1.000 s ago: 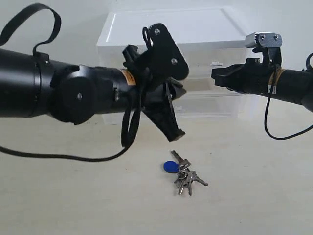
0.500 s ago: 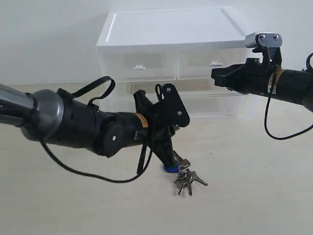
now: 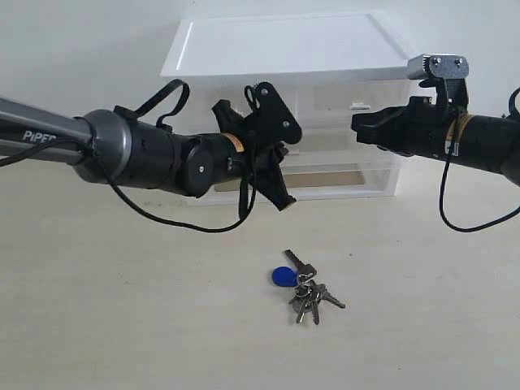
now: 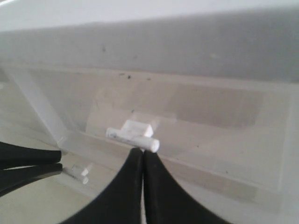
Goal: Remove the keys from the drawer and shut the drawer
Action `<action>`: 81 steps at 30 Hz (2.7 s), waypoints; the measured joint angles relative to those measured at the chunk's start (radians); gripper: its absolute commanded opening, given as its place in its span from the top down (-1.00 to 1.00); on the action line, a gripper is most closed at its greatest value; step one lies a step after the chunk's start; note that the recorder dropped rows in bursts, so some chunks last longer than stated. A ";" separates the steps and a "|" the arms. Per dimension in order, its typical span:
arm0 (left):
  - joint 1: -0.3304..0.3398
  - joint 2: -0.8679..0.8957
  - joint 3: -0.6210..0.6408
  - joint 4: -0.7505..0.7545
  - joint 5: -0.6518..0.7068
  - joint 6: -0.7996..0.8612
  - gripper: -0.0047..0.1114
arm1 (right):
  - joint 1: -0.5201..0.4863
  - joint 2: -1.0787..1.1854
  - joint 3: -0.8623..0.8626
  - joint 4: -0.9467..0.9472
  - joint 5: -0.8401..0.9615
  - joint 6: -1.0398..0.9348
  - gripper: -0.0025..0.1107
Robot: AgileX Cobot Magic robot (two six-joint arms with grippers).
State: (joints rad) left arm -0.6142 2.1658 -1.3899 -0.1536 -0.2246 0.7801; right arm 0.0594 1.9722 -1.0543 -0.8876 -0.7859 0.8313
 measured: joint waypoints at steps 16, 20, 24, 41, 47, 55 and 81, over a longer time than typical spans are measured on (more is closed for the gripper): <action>0.003 -0.158 0.145 -0.005 0.110 0.007 0.84 | 0.000 0.000 -0.001 0.000 0.006 -0.004 0.96; -0.073 -0.238 0.253 -0.005 0.247 0.007 0.84 | 0.000 0.000 -0.001 0.000 0.006 -0.006 0.96; -0.203 -0.238 0.263 -0.023 0.438 0.007 0.84 | 0.000 0.000 -0.001 -0.002 0.006 -0.008 0.96; -0.166 -0.018 0.096 -0.431 0.616 0.312 0.84 | 0.000 0.000 -0.001 -0.004 0.006 -0.008 0.96; -0.074 0.034 0.007 -0.392 0.571 0.332 0.84 | 0.000 0.000 -0.001 -0.004 0.006 -0.008 0.96; -0.050 0.062 -0.080 -0.387 0.547 0.346 0.84 | 0.000 0.000 -0.001 -0.004 0.006 -0.010 0.96; -0.050 -0.714 0.524 -0.385 0.068 0.070 0.84 | -0.011 -0.487 0.253 -0.044 0.061 0.033 0.96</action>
State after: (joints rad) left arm -0.6639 1.4513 -0.8662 -0.5385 -0.1564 0.8496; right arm 0.0488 1.4854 -0.8008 -0.9321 -0.7248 0.8639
